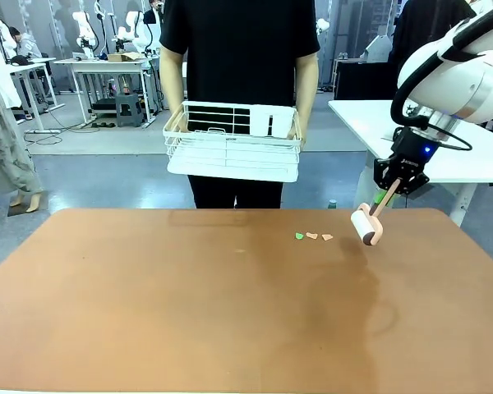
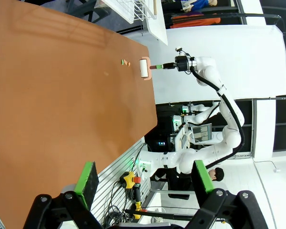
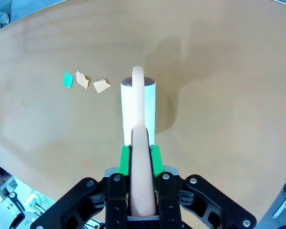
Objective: Clean the table.
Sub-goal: Clean the table with the Lint Roller when the human lifts the Dish drying rack.
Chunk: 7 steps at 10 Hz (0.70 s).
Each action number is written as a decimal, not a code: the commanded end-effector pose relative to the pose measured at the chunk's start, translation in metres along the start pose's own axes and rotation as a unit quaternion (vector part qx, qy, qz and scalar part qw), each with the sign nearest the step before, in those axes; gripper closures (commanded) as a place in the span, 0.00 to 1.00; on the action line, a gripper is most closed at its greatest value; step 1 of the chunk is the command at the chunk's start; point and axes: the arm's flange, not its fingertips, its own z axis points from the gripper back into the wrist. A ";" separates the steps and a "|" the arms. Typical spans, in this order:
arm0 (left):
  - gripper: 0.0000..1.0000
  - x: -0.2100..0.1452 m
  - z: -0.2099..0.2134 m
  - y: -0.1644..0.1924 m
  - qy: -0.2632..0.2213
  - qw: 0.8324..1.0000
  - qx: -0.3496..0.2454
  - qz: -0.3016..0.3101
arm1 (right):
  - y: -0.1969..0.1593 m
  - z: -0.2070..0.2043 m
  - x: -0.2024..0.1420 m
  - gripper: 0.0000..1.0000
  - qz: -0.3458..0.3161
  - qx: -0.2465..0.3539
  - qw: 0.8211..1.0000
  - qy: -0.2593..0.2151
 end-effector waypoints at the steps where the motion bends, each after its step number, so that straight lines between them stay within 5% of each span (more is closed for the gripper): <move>1: 0.00 -0.004 0.002 -0.001 -0.003 1.000 -0.003 -0.005 | -0.001 -0.001 0.011 0.79 0.002 0.016 1.000 0.008; 7: 0.00 -0.004 0.002 -0.001 -0.003 1.000 -0.003 -0.005 | -0.037 -0.040 0.010 0.79 -0.009 0.079 0.997 -0.003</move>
